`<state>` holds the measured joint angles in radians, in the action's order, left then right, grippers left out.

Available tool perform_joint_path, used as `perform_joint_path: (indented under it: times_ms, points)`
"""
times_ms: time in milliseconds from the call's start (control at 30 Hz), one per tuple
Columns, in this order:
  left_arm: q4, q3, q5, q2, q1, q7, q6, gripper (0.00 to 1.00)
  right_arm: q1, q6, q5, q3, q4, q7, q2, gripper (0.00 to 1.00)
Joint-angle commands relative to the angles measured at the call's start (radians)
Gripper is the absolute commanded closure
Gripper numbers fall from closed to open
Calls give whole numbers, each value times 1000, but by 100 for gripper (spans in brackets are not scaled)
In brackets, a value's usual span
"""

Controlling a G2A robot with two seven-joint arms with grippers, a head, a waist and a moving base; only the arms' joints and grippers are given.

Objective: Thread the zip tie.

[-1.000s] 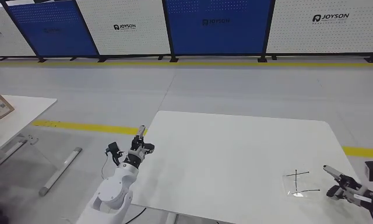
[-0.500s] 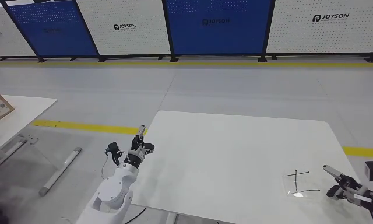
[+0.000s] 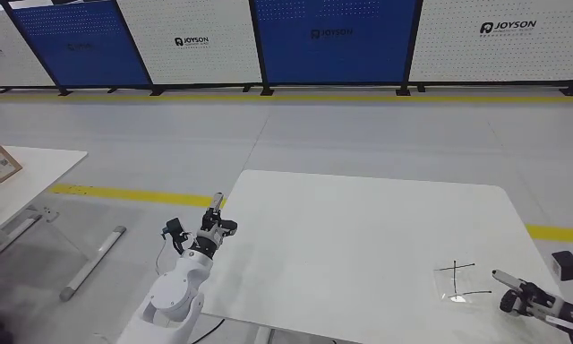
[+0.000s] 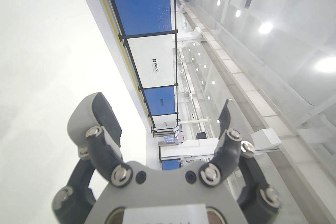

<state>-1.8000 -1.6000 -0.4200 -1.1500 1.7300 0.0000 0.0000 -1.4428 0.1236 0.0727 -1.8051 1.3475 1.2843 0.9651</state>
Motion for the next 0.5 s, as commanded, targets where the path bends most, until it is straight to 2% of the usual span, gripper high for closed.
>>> perform_joint_path:
  times_ms: [0, 167, 233, 333, 467]
  points:
    - [0, 0, 0, 0, 0, 0, 0, 0, 0, 0, 1, 0, 0, 1, 0, 0]
    - [0, 0, 0, 0, 0, 0, 0, 0, 0, 0, 1, 0, 0, 1, 0, 0]
    - [0, 0, 0, 0, 0, 0, 0, 0, -4, 5, -24, 26, 8, -7, 1, 0]
    - [0, 0, 0, 0, 0, 0, 0, 0, 24, 0, -6, 52, -30, 13, 0, 0]
    - [0, 0, 0, 0, 0, 0, 0, 0, 50, 26, 5, 58, -77, 27, -5, 0]
